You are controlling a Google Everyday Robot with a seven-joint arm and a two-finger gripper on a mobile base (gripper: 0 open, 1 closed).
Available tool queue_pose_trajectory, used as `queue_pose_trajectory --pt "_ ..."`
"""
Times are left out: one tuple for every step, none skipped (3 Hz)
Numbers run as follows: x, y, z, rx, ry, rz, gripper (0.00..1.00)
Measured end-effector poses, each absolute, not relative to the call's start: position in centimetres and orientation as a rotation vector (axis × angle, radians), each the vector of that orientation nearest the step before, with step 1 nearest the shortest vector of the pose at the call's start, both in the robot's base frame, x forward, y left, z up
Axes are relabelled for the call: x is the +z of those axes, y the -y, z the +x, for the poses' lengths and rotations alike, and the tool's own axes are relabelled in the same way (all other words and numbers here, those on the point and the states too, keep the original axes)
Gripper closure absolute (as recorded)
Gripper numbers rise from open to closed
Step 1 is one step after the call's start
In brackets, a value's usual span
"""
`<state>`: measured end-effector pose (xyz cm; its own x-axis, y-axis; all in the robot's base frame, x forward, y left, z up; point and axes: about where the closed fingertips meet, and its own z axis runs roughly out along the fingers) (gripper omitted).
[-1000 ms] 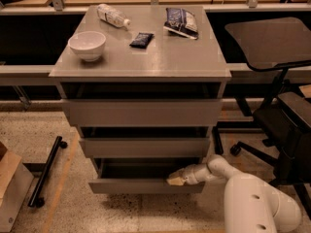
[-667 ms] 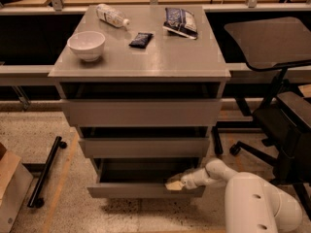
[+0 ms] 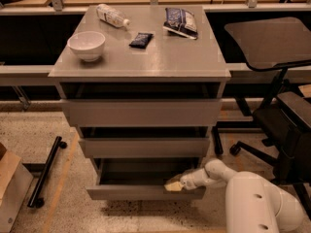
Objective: Open bottom drawer
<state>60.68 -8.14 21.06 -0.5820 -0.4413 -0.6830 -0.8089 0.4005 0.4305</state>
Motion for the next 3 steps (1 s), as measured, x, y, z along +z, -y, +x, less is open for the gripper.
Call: queue_pose_trajectory --pt "20.2 8.3 58.3 1.079 -2.277 -1.003 0.14" --pt "20.0 9.4 56.8 1.07 -2.357 -0.93 0.0" --pt "19.5 9.7 54.4 1.086 -2.444 -0.877 0.0"
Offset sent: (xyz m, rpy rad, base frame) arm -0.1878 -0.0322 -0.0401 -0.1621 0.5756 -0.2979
